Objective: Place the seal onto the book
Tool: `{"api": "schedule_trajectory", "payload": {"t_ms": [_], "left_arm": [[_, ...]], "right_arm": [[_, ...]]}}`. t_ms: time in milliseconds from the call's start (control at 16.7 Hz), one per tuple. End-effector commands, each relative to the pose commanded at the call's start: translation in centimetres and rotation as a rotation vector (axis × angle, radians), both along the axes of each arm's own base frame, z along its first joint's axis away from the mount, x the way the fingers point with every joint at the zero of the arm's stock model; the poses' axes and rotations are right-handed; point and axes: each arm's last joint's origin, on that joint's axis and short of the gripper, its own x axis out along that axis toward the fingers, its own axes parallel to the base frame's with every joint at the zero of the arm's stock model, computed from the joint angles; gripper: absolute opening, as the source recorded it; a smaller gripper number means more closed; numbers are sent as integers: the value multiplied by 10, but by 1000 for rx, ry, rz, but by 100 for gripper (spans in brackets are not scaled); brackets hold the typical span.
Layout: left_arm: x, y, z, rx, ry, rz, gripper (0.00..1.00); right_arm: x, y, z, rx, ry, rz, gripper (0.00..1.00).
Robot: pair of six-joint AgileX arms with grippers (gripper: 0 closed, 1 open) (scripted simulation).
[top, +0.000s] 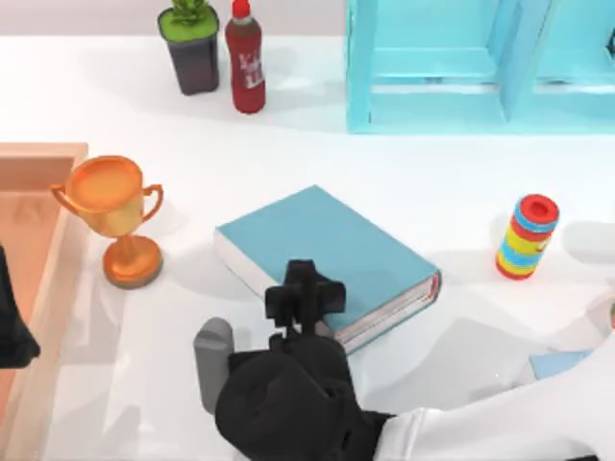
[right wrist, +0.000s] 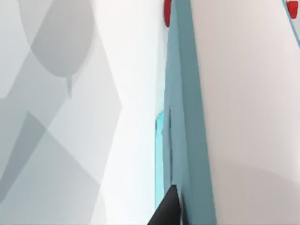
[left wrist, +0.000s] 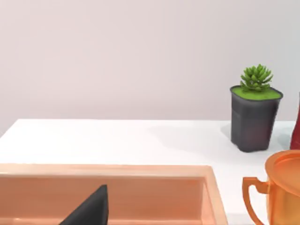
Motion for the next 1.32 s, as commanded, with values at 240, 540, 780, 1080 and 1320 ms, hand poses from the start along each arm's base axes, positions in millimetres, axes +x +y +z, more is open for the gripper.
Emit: {"api": "schedule_trajectory", "payload": {"t_ms": [240,540,780,1080,1320], "left_arm": [[0,0,0,0,0,0,100],[0,0,0,0,0,0,100],[0,0,0,0,0,0,100],[0,0,0,0,0,0,100],[0,0,0,0,0,0,100]], "right_arm": [[0,0,0,0,0,0,23],[0,0,0,0,0,0,60],[0,0,0,0,0,0,90],[0,0,0,0,0,0,100],[0,0,0,0,0,0,100]]}}
